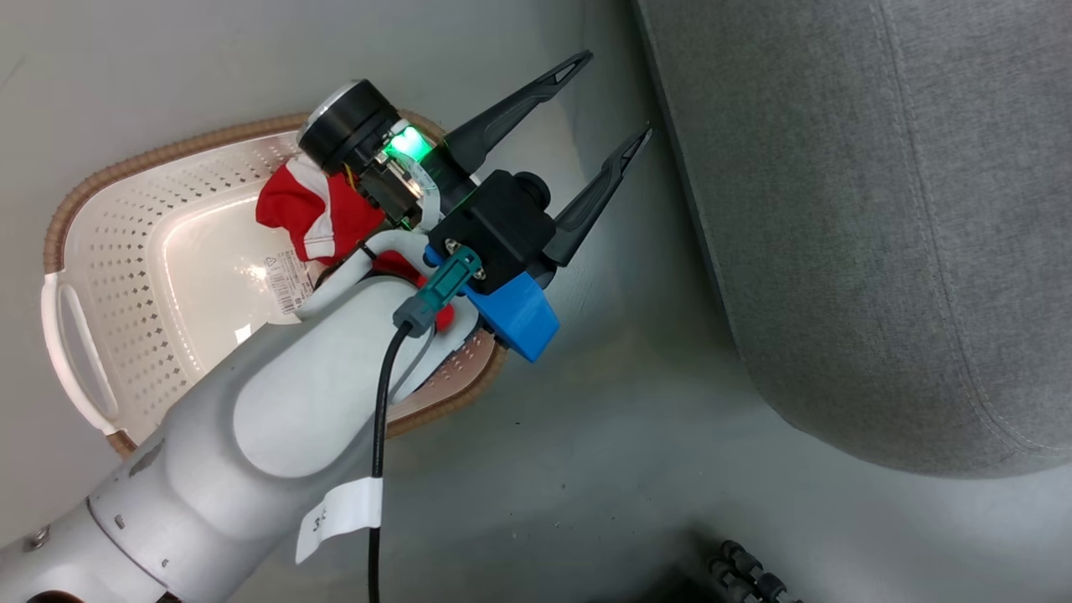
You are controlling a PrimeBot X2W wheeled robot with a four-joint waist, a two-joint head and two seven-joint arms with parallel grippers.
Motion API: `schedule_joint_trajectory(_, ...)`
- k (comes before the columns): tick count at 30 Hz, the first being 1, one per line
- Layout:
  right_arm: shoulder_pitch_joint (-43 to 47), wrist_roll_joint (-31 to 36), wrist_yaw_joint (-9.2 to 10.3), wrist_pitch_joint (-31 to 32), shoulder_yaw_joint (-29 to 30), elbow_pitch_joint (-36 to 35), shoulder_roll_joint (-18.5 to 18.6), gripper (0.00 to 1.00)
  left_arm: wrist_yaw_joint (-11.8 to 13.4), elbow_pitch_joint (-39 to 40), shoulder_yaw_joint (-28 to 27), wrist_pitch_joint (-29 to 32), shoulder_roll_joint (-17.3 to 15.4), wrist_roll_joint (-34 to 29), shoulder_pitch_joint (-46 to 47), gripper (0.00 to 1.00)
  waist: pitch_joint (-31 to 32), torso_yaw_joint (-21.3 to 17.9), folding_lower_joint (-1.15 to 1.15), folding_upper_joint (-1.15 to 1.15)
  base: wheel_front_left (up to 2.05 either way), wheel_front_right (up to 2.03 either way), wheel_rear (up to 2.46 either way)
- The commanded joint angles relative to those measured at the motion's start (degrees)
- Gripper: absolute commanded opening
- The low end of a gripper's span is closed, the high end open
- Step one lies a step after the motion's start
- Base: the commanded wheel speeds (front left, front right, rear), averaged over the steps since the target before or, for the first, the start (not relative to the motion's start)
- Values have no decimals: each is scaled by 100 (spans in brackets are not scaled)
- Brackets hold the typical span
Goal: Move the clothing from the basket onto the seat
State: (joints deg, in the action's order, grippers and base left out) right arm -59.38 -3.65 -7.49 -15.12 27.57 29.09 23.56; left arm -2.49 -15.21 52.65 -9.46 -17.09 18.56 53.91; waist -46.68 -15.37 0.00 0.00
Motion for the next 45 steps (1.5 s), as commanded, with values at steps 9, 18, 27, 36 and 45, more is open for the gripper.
schedule_joint_trajectory(9,505,53,-1,-4,159,654,-564,0,40,-22,11,-40,-59,-3,112,100,-125,128,0,0,0,0,0)
schedule_joint_trajectory(18,1014,12,-1,-5,292,450,-717,100,102,-178,31,-206,24,102,-42,100,217,145,0,0,0,0,0)
schedule_joint_trajectory(27,2453,240,-1,-5,230,-576,-1034,100,200,-587,-141,-518,270,400,-514,100,1265,193,0,0,0,0,0)
schedule_joint_trajectory(36,3332,201,-1,-5,-636,-1421,-1205,100,433,-618,-1112,-577,395,623,-1406,100,2441,575,0,0,0,0,0)
schedule_joint_trajectory(45,3594,42,-1,-5,-1953,-1610,-1383,100,503,-213,-2539,-579,541,263,-2468,100,3285,1115,0,0,0,0,0)
